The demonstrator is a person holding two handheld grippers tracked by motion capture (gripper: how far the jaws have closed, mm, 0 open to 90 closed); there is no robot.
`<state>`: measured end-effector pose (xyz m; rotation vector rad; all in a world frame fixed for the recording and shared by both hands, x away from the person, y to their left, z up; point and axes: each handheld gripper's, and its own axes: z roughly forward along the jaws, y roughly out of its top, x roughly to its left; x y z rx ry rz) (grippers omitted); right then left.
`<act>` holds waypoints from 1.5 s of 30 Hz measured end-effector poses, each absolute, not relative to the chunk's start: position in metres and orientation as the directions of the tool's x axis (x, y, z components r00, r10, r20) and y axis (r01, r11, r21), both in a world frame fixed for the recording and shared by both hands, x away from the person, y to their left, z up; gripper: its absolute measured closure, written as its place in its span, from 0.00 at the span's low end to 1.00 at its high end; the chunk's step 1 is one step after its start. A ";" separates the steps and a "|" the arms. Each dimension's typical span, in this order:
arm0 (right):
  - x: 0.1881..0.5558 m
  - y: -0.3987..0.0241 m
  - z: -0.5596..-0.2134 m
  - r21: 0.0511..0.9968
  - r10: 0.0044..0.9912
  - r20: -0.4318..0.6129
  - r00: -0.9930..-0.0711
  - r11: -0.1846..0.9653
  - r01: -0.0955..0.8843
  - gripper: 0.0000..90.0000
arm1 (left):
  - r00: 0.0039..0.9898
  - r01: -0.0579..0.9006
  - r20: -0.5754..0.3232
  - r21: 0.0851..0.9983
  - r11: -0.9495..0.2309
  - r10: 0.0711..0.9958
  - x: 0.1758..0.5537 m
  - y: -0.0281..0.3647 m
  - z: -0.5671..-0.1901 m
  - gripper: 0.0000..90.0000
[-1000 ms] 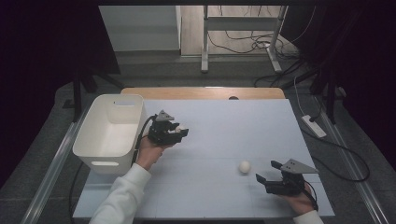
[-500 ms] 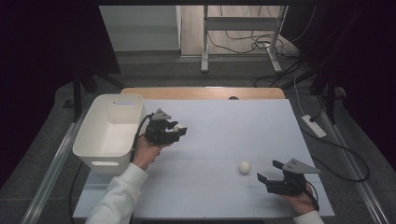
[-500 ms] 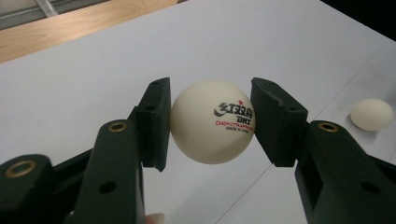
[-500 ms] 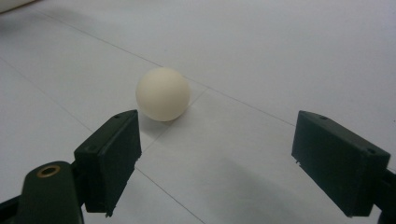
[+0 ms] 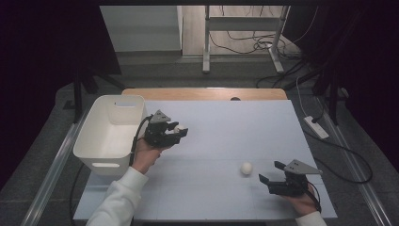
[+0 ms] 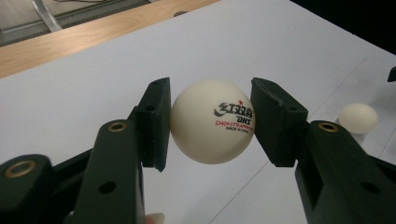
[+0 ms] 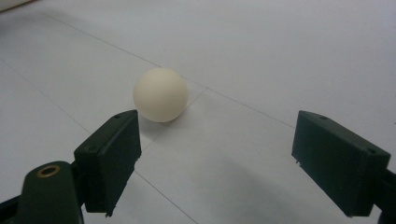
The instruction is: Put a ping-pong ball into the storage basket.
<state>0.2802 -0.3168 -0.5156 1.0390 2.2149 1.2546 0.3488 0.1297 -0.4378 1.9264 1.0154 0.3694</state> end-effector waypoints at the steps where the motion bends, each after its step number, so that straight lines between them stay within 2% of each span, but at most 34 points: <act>1: 0.280 -0.317 -0.516 0.851 0.758 0.022 -0.652 0.328 0.410 0.17 | 0.618 0.504 -0.135 0.824 -0.259 0.774 0.349 0.130 -0.438 0.56; 21: 0.277 -0.318 -0.515 0.851 0.761 0.017 -0.649 0.330 0.409 0.17 | 0.621 0.470 -0.114 0.846 -0.252 0.776 0.339 0.135 -0.426 0.56; 45: 0.276 -0.318 -0.515 0.852 0.759 0.012 -0.651 0.333 0.404 0.17 | 0.602 0.424 -0.105 0.882 -0.205 0.791 0.330 0.151 -0.394 0.56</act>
